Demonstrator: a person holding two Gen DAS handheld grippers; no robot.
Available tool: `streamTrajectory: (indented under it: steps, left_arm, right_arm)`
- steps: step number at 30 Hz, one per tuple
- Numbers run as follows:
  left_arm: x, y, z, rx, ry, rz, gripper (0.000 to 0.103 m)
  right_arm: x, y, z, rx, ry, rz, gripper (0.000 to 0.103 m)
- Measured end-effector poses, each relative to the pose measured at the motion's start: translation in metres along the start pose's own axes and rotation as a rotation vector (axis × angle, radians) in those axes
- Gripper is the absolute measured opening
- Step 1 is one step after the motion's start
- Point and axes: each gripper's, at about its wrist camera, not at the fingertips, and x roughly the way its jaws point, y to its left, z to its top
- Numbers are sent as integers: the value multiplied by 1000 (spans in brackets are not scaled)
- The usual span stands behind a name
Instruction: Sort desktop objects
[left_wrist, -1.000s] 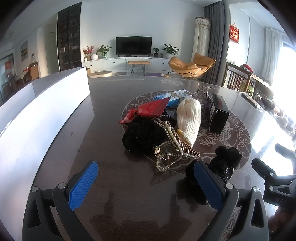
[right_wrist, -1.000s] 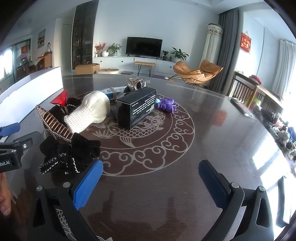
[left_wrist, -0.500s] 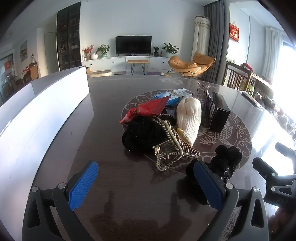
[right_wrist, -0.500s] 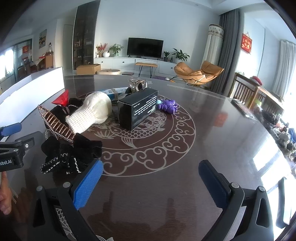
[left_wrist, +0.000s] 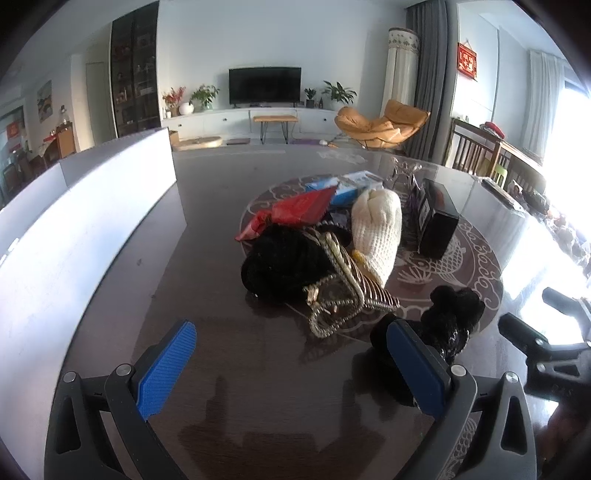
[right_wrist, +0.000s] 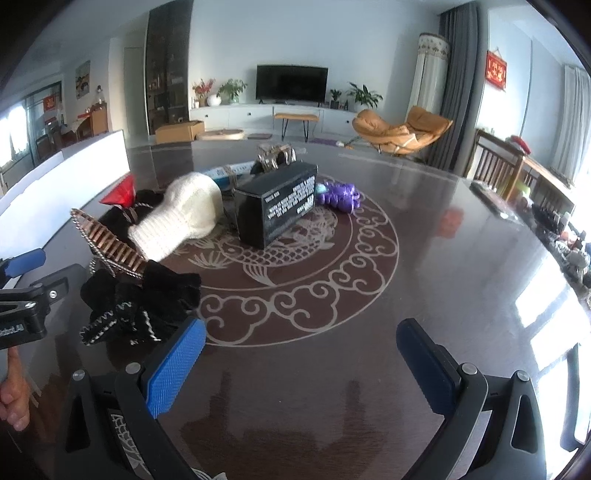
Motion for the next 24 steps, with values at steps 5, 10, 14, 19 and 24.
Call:
streamTrajectory:
  steps: [5, 10, 14, 19, 24]
  left_arm:
    - [-4, -2, -1, 14, -18, -4, 103]
    - [-3, -5, 0, 26, -13, 0, 103]
    - [0, -5, -1, 20, 3, 4, 103]
    - [3, -6, -1, 20, 62, 11, 103]
    - [5, -8, -1, 35, 58, 30, 103]
  right_arm:
    - [12, -5, 0, 24, 63, -5, 103]
    - [22, -6, -1, 39, 124, -37, 103]
    - [33, -13, -1, 87, 177, -66, 103]
    - [45, -28, 5, 161, 213, -41, 103]
    - [61, -32, 19, 182, 204, -60, 103]
